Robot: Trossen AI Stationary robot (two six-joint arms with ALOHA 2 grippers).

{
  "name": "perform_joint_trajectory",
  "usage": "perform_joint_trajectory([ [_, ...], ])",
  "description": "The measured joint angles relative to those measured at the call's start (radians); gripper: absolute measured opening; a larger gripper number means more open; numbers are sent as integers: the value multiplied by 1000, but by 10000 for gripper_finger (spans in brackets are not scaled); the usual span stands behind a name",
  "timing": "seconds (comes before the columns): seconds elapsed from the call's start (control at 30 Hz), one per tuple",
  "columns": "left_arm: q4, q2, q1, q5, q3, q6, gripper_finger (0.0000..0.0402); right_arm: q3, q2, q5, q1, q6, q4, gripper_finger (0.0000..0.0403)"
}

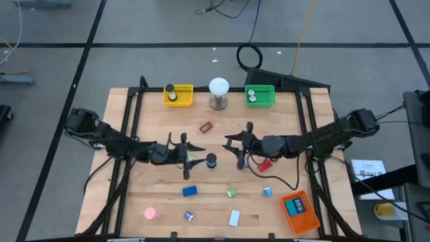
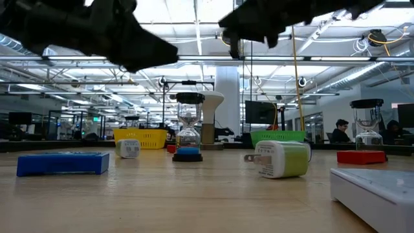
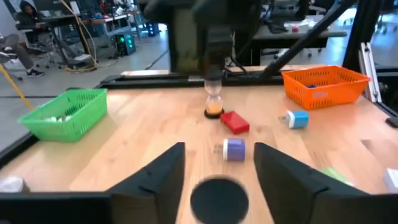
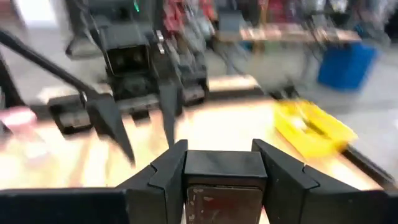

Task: Pick & Place Office items
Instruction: Put the black digital timer into the orange bin

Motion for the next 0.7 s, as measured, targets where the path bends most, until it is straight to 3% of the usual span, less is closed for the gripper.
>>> perform_joint_trajectory([
  [0.17,152,-1,11,-2,-98,-12,132,215,-13,109,38,175,-534,148],
  [0.33,155,-1,15,-2,-123,-26,105,397,-1,126,84,457,-982,148],
  [0.5,149,-1,15,0,-122,-54,104,468,2,113,152,715,-1275,148],
  [0.7,140,0,15,0,-121,-42,107,480,2,5,246,972,-1477,148],
])
